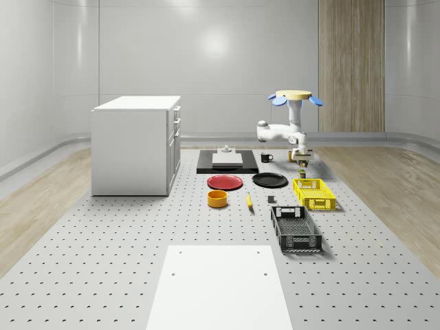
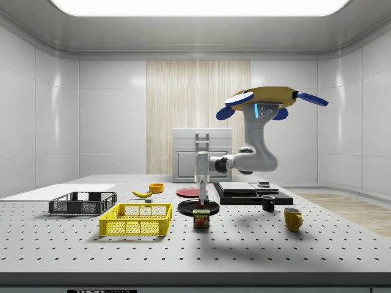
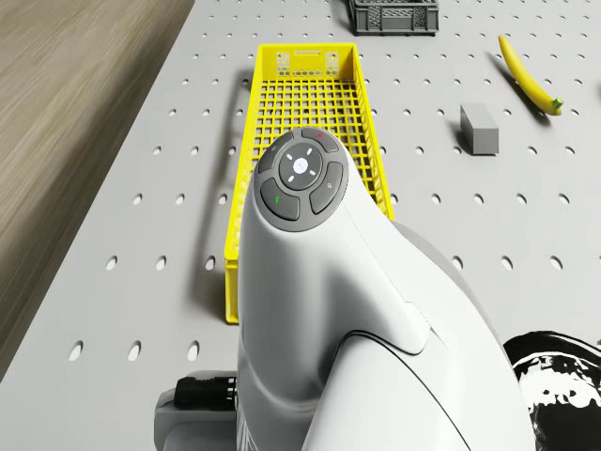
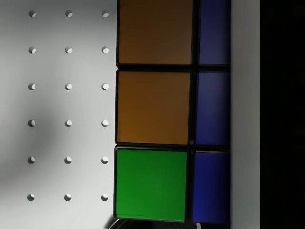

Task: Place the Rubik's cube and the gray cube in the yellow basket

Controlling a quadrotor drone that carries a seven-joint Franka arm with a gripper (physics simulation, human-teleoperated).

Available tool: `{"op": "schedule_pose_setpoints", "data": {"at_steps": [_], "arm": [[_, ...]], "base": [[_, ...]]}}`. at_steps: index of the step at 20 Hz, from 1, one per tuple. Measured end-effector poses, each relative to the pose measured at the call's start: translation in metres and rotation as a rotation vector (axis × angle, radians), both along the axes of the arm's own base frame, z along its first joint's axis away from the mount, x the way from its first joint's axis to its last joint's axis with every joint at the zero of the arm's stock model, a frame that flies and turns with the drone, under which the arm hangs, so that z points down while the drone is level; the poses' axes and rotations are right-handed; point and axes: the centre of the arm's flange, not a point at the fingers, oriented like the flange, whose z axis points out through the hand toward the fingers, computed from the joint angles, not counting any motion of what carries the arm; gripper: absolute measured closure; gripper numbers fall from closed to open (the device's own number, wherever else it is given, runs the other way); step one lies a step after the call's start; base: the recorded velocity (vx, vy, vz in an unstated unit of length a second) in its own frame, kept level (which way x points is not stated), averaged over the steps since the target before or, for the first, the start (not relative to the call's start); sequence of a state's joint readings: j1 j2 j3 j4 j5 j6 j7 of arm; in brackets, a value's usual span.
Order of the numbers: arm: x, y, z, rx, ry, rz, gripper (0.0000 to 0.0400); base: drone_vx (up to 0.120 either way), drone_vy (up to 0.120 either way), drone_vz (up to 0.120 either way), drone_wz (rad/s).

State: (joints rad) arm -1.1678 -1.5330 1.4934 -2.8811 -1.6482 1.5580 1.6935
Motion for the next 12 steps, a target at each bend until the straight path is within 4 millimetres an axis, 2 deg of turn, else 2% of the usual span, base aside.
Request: {"op": "schedule_pose_setpoints", "data": {"at_steps": [12], "arm": [[0.0000,0.0000,0.0000,0.000,0.000,0.000,0.0079]], "base": [[0.120,0.000,0.000,0.000]]}}
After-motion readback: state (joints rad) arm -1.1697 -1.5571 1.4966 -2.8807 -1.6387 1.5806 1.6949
